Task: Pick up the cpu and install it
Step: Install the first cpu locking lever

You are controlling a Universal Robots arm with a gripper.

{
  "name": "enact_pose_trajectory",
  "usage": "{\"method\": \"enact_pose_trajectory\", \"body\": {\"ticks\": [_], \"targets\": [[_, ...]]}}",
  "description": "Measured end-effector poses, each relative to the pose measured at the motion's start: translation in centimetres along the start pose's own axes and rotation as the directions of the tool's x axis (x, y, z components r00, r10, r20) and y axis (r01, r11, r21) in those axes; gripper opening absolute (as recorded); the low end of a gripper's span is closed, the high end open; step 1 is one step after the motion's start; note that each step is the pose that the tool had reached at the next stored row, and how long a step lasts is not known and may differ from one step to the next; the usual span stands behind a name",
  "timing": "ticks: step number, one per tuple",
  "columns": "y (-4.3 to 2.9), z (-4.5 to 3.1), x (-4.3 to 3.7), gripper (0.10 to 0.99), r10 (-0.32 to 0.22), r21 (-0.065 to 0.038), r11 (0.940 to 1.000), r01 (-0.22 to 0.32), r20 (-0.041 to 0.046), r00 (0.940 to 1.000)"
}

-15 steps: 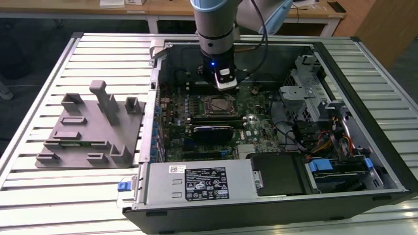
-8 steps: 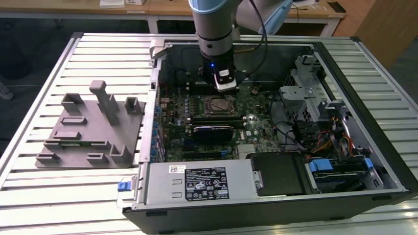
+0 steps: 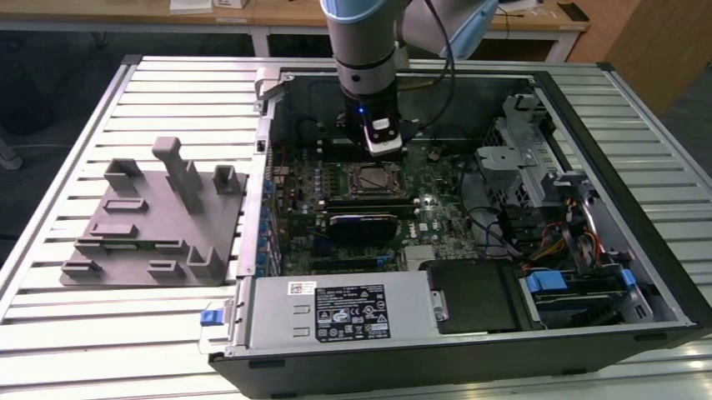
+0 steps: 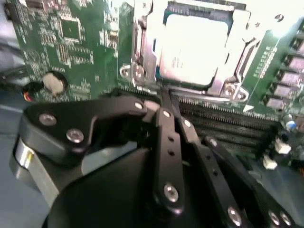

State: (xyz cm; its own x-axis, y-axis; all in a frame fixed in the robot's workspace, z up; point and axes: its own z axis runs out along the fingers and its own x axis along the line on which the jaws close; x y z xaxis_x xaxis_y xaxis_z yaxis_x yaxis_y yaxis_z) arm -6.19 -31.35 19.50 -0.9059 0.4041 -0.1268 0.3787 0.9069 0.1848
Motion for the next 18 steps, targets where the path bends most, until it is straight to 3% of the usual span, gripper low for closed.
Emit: {"method": "enact_pose_trajectory", "body": {"ticks": [10,18], "targets": [[0.41,-2.15,-0.28,0.106,0.0,0.0,1.0,0.0,-0.0001,1.0],[0.44,-2.3,-0.3,0.106,0.0,0.001,1.0,0.0,0.0,1.0]]}}
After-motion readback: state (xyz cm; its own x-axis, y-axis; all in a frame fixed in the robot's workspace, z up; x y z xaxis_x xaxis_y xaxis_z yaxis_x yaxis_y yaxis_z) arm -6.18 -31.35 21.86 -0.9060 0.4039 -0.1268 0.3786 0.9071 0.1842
